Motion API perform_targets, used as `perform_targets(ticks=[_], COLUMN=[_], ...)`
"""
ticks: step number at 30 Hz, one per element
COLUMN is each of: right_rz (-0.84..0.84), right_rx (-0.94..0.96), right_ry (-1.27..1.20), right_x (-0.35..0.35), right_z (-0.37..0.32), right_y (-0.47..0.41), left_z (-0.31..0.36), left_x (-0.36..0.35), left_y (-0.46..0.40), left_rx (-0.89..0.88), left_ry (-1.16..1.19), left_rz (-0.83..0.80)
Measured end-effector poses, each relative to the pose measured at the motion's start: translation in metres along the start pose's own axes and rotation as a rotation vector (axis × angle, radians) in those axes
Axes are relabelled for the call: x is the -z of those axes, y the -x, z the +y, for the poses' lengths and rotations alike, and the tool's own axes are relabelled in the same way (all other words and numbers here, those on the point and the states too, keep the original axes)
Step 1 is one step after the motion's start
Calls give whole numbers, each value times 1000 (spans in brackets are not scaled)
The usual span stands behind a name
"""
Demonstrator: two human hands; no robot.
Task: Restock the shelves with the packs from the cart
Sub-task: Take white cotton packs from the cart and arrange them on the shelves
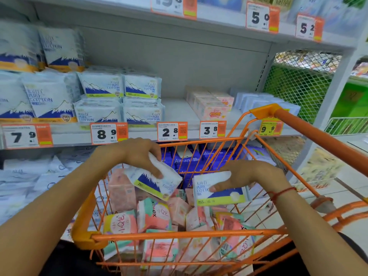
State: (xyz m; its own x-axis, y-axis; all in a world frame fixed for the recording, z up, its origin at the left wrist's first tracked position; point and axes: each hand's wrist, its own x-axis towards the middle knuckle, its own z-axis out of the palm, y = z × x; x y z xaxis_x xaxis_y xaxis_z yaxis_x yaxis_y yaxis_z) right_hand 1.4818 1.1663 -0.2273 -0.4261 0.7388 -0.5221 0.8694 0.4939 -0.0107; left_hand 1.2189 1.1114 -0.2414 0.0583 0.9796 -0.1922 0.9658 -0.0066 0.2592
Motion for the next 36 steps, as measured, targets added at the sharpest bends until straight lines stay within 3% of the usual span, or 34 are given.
perform_targets(ticks=[3,6,18,24,28,36], right_rz=[134,345,981,1090,1082,1140], right_rx=[98,137,304,311,272,315], right_ry=[-206,-393,-608,-656,-574,-487], right_x=[10,17,93,125,137,151], right_z=[1,1,-50,-80,-90,-128], right_y=[3,1,-36,-79,-109,-154], left_z=[-7,-16,-53,-83,-118,-152], left_x=[19,39,121,132,114,91], left_y=[12,26,53,21,5,-12], left_rx=[-42,-35,68,122,114,-45], left_ry=[280,413,697,826,690,479], left_rz=[-21,82,741,1088,1099,912])
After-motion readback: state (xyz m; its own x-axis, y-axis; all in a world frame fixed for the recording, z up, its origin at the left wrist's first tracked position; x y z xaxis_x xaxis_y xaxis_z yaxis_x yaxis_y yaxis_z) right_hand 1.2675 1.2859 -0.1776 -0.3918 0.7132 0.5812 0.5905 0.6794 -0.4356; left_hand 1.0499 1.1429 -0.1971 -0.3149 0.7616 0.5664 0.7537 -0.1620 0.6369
